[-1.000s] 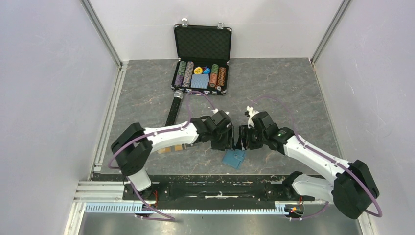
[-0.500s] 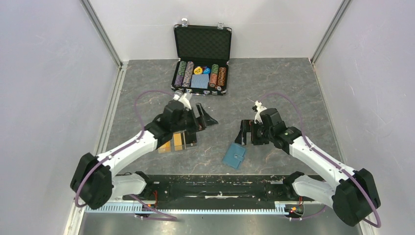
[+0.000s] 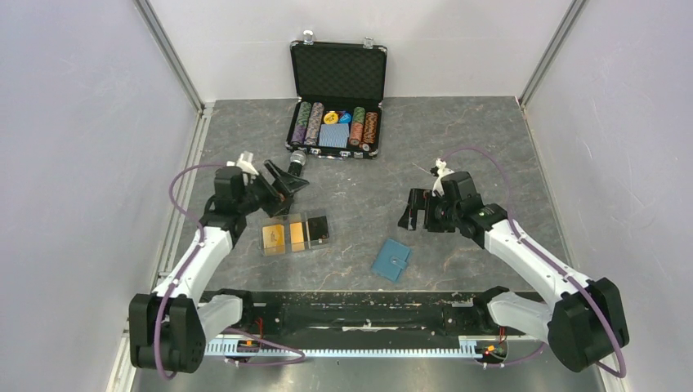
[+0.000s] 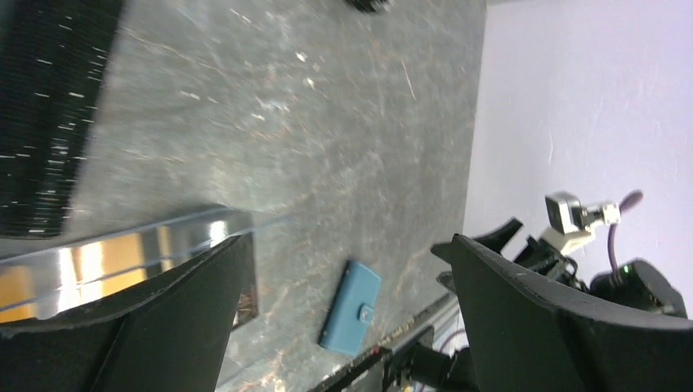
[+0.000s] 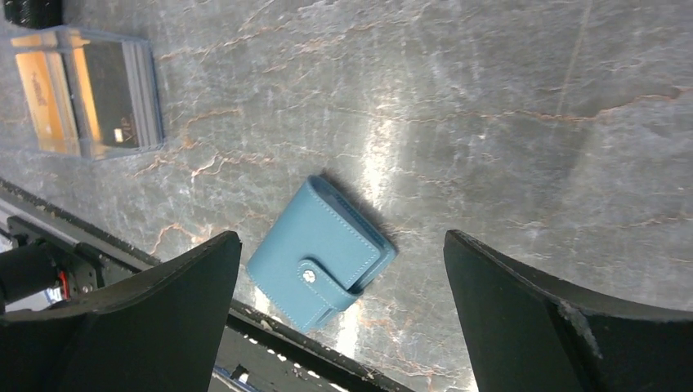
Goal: Put the credit cards into the card holder
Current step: Reset both arms
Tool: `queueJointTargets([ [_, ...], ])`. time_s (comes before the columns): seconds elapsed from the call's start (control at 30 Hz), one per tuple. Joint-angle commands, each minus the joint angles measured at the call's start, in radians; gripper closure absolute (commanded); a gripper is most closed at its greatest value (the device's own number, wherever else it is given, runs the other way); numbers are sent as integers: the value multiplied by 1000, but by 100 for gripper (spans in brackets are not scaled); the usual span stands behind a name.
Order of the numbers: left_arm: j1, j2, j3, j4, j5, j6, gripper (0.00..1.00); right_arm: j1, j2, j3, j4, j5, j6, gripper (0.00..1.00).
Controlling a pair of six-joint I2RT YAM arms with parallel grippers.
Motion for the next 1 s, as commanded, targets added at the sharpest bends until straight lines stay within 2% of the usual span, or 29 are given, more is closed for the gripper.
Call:
queueJointTargets([
  [0.0,121,-12,49,-93,52,118,0,-33,13,52,1,80,-55,2],
  [0.1,199,5,90,-150,7,192,0,-38,7,62,14,188,-116,2],
  [0.23,225,32,141,-201,-142,303,0,-40,-32,38,75,390,-196,2],
  [0.37,225,89,218,-249,-310,431,0,-40,-105,-94,271,586,-334,2],
  [0.5,226,156,255,-193,-416,541,0,-55,-155,-269,504,785,-387,2],
  [0.67,227,182,198,18,-496,611,0,-113,-134,-417,707,830,-465,2],
  [0.8,226,185,148,140,-565,649,0,-200,-94,-489,817,773,-465,2],
  [0.97,225,223,96,202,-465,774,0,-313,-19,-656,1159,673,-504,5],
])
